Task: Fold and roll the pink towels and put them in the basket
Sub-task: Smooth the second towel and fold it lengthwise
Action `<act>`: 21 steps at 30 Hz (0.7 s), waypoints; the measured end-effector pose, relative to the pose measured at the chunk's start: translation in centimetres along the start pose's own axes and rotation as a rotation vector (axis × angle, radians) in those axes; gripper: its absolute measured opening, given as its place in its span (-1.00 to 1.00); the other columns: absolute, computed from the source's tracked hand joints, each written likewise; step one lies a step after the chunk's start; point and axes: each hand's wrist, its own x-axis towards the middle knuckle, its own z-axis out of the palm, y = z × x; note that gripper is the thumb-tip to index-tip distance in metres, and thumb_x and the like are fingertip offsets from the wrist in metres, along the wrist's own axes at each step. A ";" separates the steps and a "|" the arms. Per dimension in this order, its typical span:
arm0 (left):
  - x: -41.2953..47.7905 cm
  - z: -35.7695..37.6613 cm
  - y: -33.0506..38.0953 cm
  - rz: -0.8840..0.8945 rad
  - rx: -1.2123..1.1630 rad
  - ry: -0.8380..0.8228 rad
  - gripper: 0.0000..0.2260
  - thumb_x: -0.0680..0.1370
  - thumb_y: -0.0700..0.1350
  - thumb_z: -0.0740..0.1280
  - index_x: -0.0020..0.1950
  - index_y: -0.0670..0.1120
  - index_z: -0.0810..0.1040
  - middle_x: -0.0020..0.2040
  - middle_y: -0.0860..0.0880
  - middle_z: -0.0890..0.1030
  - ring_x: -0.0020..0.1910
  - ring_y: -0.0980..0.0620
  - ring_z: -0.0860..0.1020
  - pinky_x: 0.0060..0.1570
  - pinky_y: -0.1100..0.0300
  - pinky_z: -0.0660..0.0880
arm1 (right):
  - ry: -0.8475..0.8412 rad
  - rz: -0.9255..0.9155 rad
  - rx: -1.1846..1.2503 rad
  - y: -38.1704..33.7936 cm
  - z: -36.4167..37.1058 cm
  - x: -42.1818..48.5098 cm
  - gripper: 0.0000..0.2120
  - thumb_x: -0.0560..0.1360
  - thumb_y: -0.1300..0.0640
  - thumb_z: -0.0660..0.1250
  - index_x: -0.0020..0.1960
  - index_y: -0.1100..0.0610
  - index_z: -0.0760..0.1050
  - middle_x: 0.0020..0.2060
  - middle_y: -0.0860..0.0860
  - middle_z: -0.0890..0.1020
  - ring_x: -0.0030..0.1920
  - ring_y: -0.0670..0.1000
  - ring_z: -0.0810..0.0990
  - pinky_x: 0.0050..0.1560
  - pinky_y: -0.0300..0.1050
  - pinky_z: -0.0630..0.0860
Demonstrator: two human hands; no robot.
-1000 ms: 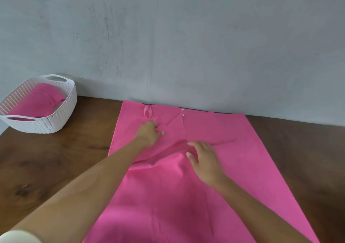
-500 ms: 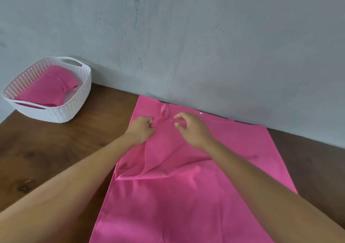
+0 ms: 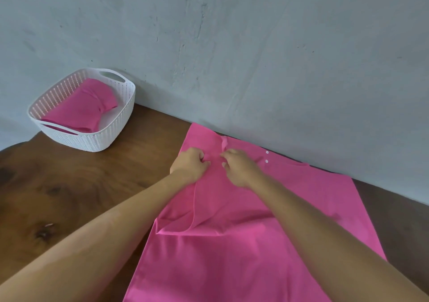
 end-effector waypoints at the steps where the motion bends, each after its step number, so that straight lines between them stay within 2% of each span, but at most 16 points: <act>1: 0.2 -0.1 -0.1 0.003 0.009 0.020 -0.61 0.59 -0.03 0.36 -0.38 -0.06 0.31 -0.41 -0.03 0.47 -0.37 -0.09 0.49 -0.36 0.13 0.38 | 0.002 0.013 0.005 0.1 0.0 0.0 -0.59 0.69 0.14 0.15 0.51 0.21 0.36 0.43 0.11 0.43 0.43 0.16 0.34 0.45 0.07 0.31; 4: 0.7 -0.9 -0.3 0.012 0.033 0.112 -0.68 0.58 -0.06 0.37 -0.31 -0.08 0.35 -0.33 -0.04 0.51 -0.29 -0.12 0.53 -0.31 0.09 0.47 | 0.039 0.014 0.040 0.4 -0.2 -0.4 -0.59 0.69 0.11 0.17 0.50 0.22 0.38 0.40 0.12 0.45 0.42 0.15 0.35 0.45 0.04 0.30; 7: 1.6 -2.1 -0.7 0.092 0.006 0.238 -0.75 0.59 -0.10 0.38 -0.24 -0.10 0.42 -0.25 -0.04 0.50 -0.27 -0.07 0.49 -0.28 0.07 0.47 | 0.099 -0.032 0.051 0.9 -0.8 -1.0 -0.61 0.68 0.12 0.19 0.46 0.22 0.43 0.34 0.12 0.50 0.39 0.16 0.39 0.42 0.04 0.32; 9: 2.5 -2.8 -1.1 0.133 -0.032 0.281 -0.80 0.59 -0.12 0.41 -0.21 -0.10 0.50 -0.10 -0.02 0.50 -0.20 0.00 0.48 -0.18 0.12 0.45 | 0.121 -0.057 0.067 1.1 -1.4 -1.5 -0.63 0.68 0.11 0.20 0.44 0.22 0.44 0.34 0.12 0.50 0.39 0.14 0.39 0.42 0.02 0.31; 12: 3.7 -3.7 -1.5 0.147 -0.055 0.295 -0.86 0.56 -0.10 0.46 -0.16 -0.09 0.59 0.06 0.00 0.52 0.03 0.01 0.48 0.06 0.13 0.44 | 0.166 -0.086 0.097 1.3 -2.2 -2.2 -0.65 0.67 0.10 0.22 0.40 0.20 0.49 0.33 0.11 0.53 0.37 0.13 0.43 0.40 0.03 0.35; 14: 4.1 -4.0 -1.3 0.168 -0.028 0.266 -0.84 0.56 -0.08 0.46 -0.17 -0.10 0.59 0.03 -0.02 0.58 0.04 -0.01 0.50 0.08 0.08 0.47 | 0.186 -0.105 0.114 1.3 -2.4 -2.5 -0.67 0.67 0.09 0.23 0.37 0.18 0.51 0.30 0.10 0.55 0.34 0.12 0.46 0.38 0.02 0.38; 16: 4.2 -4.3 -0.8 0.175 -0.038 0.230 -0.84 0.57 -0.07 0.45 -0.17 -0.09 0.59 -0.06 -0.02 0.62 -0.02 -0.02 0.53 0.00 0.07 0.48 | 0.190 -0.118 0.124 1.3 -2.6 -3.1 -0.69 0.66 0.09 0.24 0.35 0.17 0.53 0.29 0.08 0.56 0.33 0.09 0.48 0.36 -0.02 0.38; 21: 3.5 -4.8 0.4 0.190 -0.175 0.220 -0.91 0.57 -0.03 0.45 -0.10 -0.01 0.66 -0.15 0.10 0.68 -0.08 0.14 0.62 -0.02 0.16 0.57 | 0.238 -0.140 0.203 1.1 -3.6 -4.5 -0.75 0.64 0.13 0.29 0.26 0.17 0.59 0.18 0.06 0.62 0.19 0.03 0.56 0.21 -0.15 0.40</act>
